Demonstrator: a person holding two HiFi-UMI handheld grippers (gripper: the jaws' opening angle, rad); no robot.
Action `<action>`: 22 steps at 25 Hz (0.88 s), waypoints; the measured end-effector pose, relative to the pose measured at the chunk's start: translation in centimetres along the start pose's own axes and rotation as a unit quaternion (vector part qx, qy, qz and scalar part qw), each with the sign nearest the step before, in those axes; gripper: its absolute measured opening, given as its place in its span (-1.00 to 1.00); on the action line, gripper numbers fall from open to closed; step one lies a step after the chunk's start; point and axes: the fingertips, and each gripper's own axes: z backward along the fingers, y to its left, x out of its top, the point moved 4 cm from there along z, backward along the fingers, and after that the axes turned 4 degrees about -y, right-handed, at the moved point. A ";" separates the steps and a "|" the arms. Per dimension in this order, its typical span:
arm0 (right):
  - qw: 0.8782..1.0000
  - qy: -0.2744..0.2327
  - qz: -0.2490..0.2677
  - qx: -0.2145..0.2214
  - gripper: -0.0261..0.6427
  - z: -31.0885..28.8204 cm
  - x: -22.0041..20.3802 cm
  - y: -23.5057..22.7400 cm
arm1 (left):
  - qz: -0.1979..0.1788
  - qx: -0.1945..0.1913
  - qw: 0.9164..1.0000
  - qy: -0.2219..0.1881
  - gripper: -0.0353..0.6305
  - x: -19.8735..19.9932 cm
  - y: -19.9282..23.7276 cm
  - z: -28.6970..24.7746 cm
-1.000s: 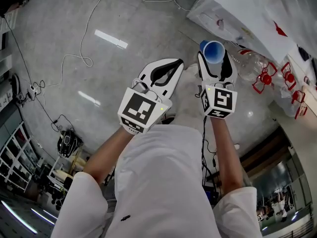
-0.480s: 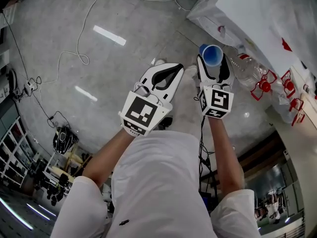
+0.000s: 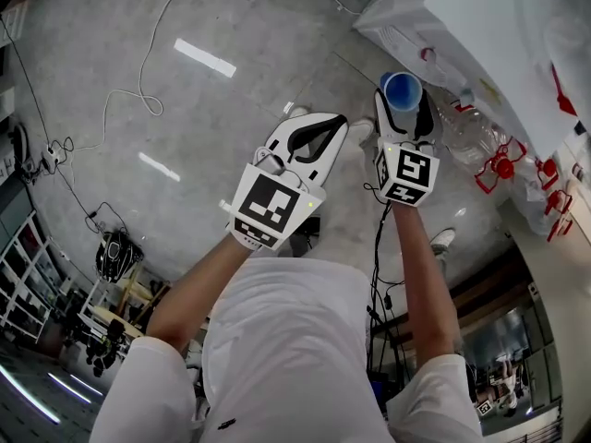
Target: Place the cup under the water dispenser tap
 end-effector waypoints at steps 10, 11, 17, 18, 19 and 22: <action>1.000 0.004 0.009 -0.009 0.16 -3.0 -2.1 -1.0 | 0.008 0.000 1.000 0.011 -0.89 -2.6 1.5 -1.6; 1.000 0.005 0.009 -0.012 0.16 -3.3 -2.4 -1.1 | 0.008 -0.001 1.000 0.011 -0.89 -2.8 1.6 -1.8; 1.000 0.009 0.011 -0.026 0.16 -5.1 -3.8 -1.7 | 0.006 -0.005 1.000 0.012 -0.89 -3.7 2.5 -2.9; 1.000 0.009 0.011 -0.027 0.16 -5.4 -4.0 -1.8 | 0.005 -0.005 1.000 0.012 -0.89 -3.8 2.6 -3.1; 0.999 0.008 0.011 -0.029 0.16 -5.7 -4.1 -2.0 | 0.004 -0.005 1.000 0.013 -0.89 -3.9 2.7 -3.3; 0.999 0.006 0.010 -0.036 0.16 -6.4 -4.5 -2.6 | 0.001 -0.007 1.000 0.014 -0.89 -4.3 2.8 -3.9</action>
